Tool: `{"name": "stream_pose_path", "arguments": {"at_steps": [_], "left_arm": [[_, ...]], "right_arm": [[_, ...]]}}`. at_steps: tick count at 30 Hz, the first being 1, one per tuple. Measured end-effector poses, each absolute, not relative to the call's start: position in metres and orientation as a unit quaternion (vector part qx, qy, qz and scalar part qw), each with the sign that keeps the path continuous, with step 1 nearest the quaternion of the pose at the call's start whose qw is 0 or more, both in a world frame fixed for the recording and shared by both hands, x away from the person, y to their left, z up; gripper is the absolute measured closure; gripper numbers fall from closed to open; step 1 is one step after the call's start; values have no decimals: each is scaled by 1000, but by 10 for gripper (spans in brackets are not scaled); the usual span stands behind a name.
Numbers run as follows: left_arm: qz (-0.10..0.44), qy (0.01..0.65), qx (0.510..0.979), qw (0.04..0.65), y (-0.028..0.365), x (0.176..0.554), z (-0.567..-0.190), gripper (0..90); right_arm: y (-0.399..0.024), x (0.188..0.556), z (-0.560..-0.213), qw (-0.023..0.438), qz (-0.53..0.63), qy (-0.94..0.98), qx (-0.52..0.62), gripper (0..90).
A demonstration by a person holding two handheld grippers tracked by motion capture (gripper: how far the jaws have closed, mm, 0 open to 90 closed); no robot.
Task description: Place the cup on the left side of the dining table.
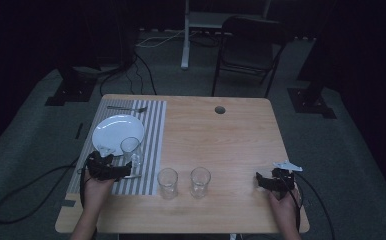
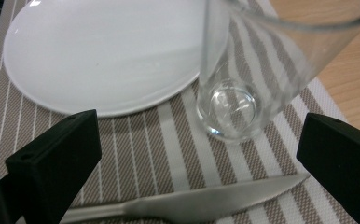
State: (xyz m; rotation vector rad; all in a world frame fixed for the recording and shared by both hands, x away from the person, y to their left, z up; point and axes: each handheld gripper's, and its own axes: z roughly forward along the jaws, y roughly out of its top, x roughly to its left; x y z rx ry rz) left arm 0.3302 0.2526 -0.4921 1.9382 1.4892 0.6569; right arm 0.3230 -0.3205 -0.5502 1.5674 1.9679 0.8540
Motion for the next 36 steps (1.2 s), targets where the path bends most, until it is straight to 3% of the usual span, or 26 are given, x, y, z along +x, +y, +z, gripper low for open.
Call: {"name": "stream_pose_path", "arguments": {"at_steps": [36], "left_arm": [[236, 610, 713, 253, 301, 275, -541, 4]], "right_arm": [[-320, 323, -550, 240, 312, 719, 573, 138]]}}
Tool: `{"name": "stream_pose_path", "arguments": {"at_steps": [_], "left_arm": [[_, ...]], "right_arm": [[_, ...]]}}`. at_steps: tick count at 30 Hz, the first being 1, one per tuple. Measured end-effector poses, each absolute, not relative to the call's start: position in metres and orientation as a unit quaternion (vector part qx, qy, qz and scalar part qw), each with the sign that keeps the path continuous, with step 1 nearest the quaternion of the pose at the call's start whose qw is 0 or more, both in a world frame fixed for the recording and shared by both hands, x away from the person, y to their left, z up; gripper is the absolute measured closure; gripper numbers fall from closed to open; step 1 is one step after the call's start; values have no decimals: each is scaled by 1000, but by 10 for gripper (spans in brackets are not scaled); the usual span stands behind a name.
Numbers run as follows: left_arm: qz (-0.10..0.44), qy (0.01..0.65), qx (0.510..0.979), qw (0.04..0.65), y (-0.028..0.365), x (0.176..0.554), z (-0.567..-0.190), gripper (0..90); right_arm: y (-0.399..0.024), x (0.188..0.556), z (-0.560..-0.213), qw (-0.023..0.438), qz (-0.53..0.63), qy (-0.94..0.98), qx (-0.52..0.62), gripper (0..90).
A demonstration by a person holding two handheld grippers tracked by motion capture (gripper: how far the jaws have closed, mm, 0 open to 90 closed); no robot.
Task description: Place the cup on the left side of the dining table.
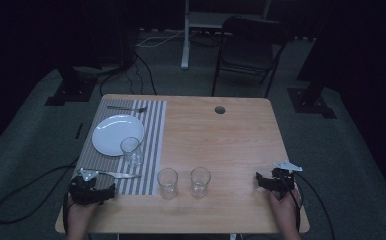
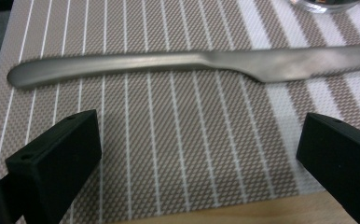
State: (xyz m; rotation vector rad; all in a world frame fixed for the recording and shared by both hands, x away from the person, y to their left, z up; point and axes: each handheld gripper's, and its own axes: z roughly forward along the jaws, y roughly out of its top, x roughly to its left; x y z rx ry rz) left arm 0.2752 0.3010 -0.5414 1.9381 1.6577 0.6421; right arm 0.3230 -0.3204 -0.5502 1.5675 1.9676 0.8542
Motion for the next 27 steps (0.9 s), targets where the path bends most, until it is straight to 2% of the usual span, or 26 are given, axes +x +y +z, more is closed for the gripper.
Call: {"name": "stream_pose_path", "arguments": {"at_steps": [10, 27], "left_arm": [[247, 608, 702, 276, 311, 266, -546, 4], [247, 609, 701, 275, 312, 265, -546, 4]], "right_arm": [[-320, 323, -550, 240, 312, 719, 573, 138], [-321, 323, -550, 240, 312, 719, 573, 137]]}}
